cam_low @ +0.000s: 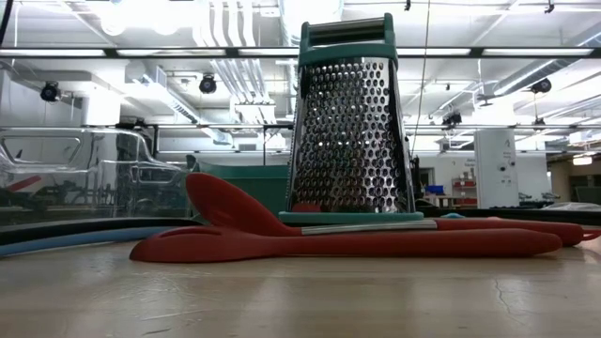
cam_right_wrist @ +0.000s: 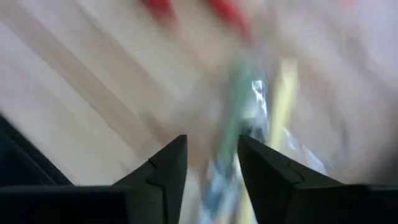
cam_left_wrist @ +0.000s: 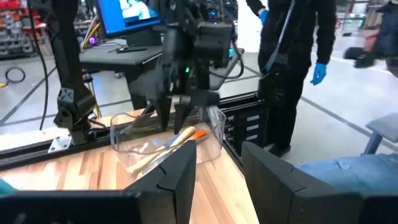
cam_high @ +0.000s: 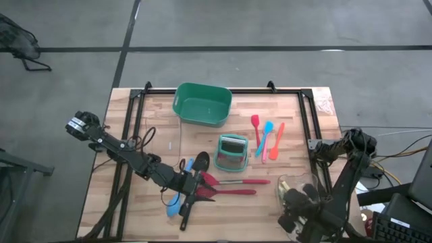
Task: Pick & Place Kitchen Items
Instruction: Put the orange slotted spoon into the green bin
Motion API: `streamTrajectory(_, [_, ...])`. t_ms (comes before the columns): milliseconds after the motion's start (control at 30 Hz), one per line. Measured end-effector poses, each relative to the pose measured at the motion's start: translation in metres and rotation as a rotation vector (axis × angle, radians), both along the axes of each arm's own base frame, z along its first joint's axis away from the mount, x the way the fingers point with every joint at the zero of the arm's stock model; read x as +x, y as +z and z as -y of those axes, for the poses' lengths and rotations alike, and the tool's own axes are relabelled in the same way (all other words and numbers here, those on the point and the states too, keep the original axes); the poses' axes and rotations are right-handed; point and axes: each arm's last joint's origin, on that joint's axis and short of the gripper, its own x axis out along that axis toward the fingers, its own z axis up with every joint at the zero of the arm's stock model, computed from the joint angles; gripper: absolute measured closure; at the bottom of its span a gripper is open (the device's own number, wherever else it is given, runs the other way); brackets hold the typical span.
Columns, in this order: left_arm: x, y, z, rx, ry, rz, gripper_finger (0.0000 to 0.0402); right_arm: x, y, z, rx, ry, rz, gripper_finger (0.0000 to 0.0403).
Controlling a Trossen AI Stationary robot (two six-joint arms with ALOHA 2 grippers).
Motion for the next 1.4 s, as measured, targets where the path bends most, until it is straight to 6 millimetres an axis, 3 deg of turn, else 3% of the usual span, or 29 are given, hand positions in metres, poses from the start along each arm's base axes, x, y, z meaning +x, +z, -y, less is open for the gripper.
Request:
streamTrajectory(167, [0.003, 0.001, -0.005, -0.047, 0.020, -0.005, 0.0266, 0.013, 0.027, 0.009, -0.161, 0.211, 0.329, 0.0259])
streamTrajectory(233, [0.003, 0.002, -0.009, -0.064, 0.032, -0.008, 0.0266, 0.015, 0.038, 0.017, -0.225, 0.267, 0.372, 0.0283])
streamTrajectory(367, [0.004, 0.004, -0.014, -0.058, 0.051, 0.002, 0.0266, 0.016, 0.053, 0.037, -0.352, 0.353, 0.435, 0.0368])
streamTrajectory(433, [0.005, 0.004, -0.014, -0.054, 0.052, 0.001, 0.0266, 0.016, 0.058, 0.045, -0.401, 0.391, 0.474, 0.0384])
streamTrajectory(600, [0.005, 0.006, -0.014, -0.060, 0.049, 0.016, 0.0266, 0.012, 0.069, 0.064, -0.486, 0.426, 0.524, 0.0390])
streamTrajectory(767, [0.005, 0.006, -0.014, -0.043, 0.047, 0.027, 0.0266, 0.005, 0.079, 0.075, -0.461, 0.417, 0.550, 0.0394])
streamTrajectory(1400, [0.009, 0.009, -0.024, -0.124, 0.100, 0.033, 0.0266, 0.001, 0.086, 0.080, -0.437, 0.408, 0.572, 0.0394])
